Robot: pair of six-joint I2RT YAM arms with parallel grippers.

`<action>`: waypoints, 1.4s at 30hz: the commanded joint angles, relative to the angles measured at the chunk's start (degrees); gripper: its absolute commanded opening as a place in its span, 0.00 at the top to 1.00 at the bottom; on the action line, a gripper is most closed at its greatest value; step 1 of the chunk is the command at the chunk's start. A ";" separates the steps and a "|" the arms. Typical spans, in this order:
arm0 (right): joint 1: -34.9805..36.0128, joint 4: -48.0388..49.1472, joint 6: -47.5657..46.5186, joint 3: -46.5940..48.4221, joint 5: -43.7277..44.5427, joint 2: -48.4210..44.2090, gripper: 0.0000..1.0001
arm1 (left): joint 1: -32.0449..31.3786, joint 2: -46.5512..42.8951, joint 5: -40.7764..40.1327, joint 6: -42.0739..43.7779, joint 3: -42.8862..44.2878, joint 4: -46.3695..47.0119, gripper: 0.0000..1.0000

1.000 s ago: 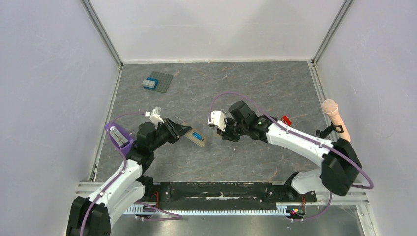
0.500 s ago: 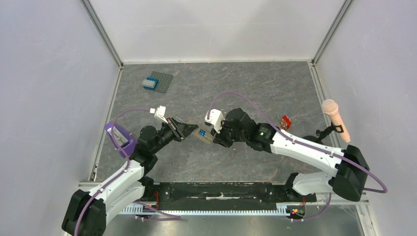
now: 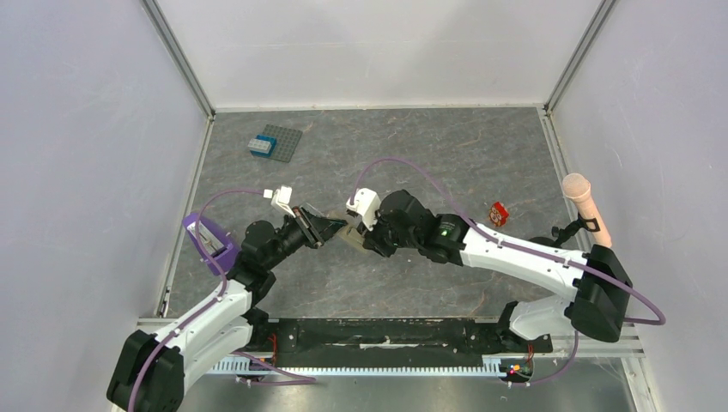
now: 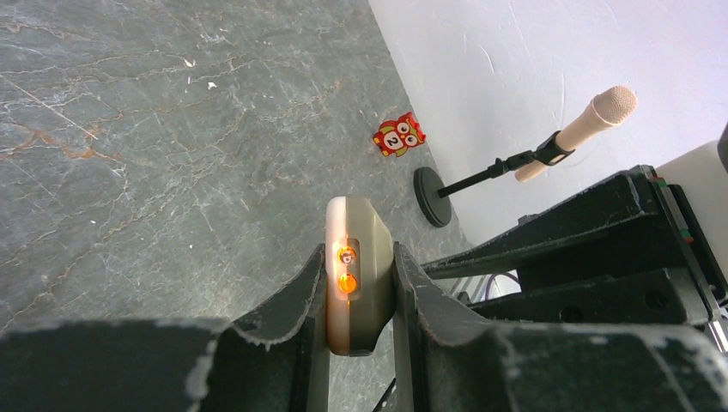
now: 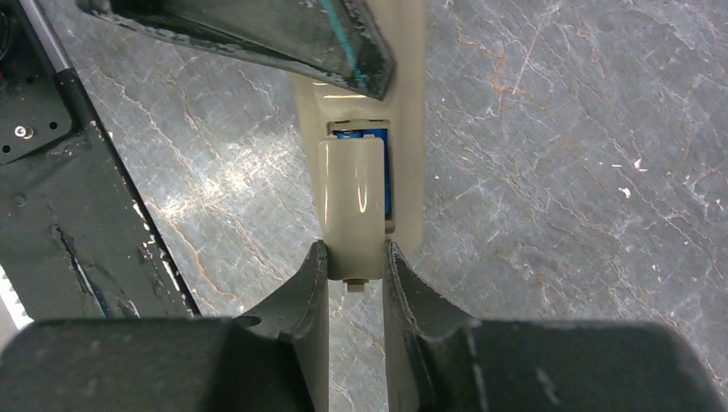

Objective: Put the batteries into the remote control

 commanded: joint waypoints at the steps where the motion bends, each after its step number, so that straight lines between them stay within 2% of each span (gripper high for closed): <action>1: 1.61 0.83 0.15 3.39 1.96 0.86 0.99 | -0.27 -0.32 0.11 2.47 0.52 3.57 0.98; 12: 2.27 -0.04 0.37 5.03 6.25 3.22 1.00 | -0.30 -1.58 0.07 2.88 -0.01 2.16 0.98; 29: 2.32 -1.75 0.53 3.70 3.55 3.86 1.00 | -0.26 -3.92 -1.55 3.26 -0.18 -0.18 0.98; 42: 2.33 -0.34 -0.12 5.98 2.53 5.54 1.00 | -0.27 -2.47 3.44 3.72 0.34 0.12 0.98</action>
